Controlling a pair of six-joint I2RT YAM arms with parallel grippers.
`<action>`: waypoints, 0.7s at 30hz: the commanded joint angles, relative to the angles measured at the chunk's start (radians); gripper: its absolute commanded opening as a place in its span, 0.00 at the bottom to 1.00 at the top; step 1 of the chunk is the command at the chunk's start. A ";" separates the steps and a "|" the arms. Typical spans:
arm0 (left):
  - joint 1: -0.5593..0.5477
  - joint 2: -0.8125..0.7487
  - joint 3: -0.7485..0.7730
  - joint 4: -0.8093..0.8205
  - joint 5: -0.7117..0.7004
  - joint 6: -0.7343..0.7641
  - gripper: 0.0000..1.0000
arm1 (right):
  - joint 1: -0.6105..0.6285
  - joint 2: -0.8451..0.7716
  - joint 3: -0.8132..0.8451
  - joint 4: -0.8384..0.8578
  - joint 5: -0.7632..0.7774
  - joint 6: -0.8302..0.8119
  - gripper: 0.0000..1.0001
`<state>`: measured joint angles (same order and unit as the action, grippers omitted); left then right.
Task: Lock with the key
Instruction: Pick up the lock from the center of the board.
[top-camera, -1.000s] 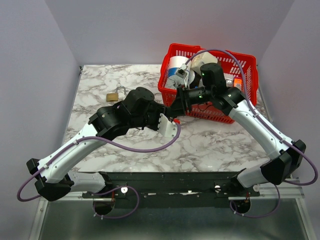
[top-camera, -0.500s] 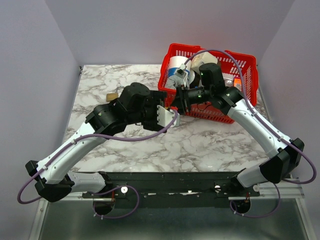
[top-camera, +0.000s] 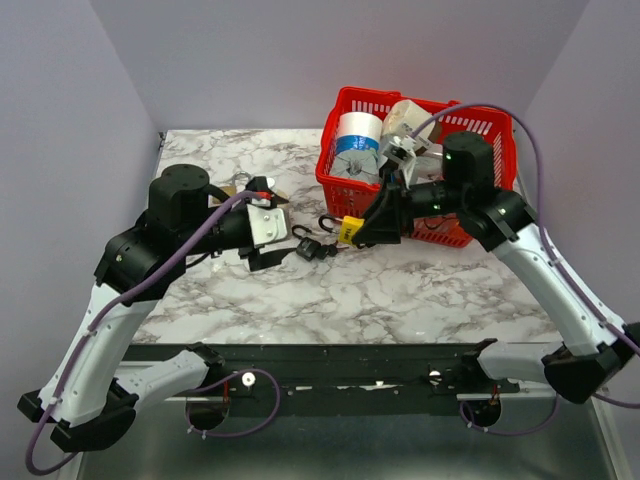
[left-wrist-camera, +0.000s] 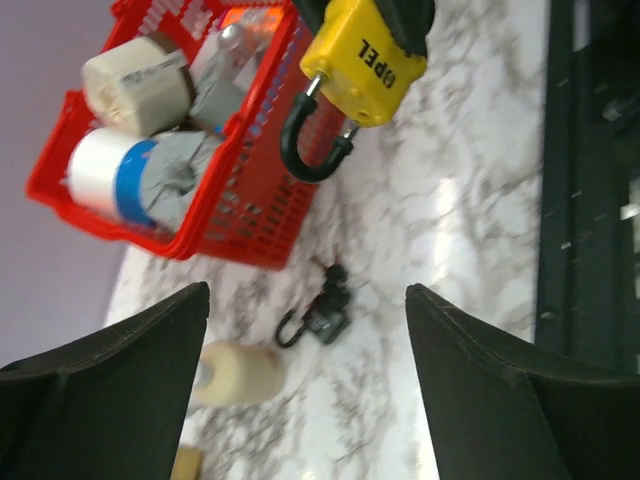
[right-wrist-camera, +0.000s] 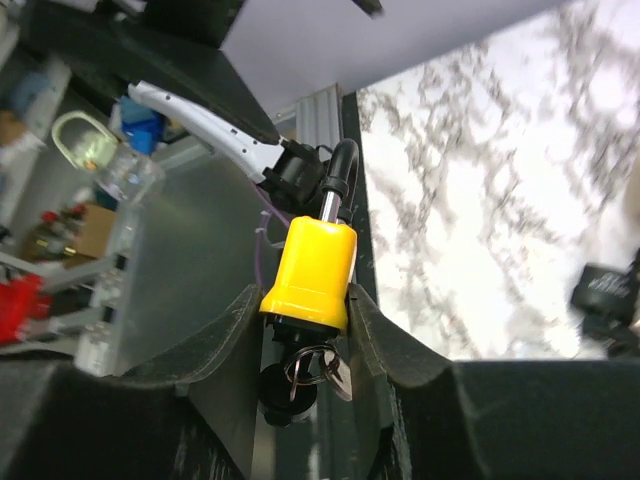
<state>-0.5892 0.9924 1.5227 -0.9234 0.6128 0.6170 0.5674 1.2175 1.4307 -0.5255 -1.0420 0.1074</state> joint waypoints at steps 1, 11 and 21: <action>0.003 -0.015 -0.050 0.075 0.205 -0.216 0.80 | -0.001 -0.123 -0.021 -0.019 -0.059 -0.256 0.01; -0.105 0.044 -0.038 0.156 0.202 -0.284 0.65 | 0.015 -0.214 -0.032 -0.166 -0.050 -0.616 0.01; -0.276 0.100 -0.044 0.187 0.005 -0.209 0.49 | 0.023 -0.234 -0.081 -0.209 -0.024 -0.689 0.01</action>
<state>-0.8299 1.0767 1.4815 -0.7799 0.7147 0.3767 0.5774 1.0046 1.3567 -0.7345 -1.0618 -0.5087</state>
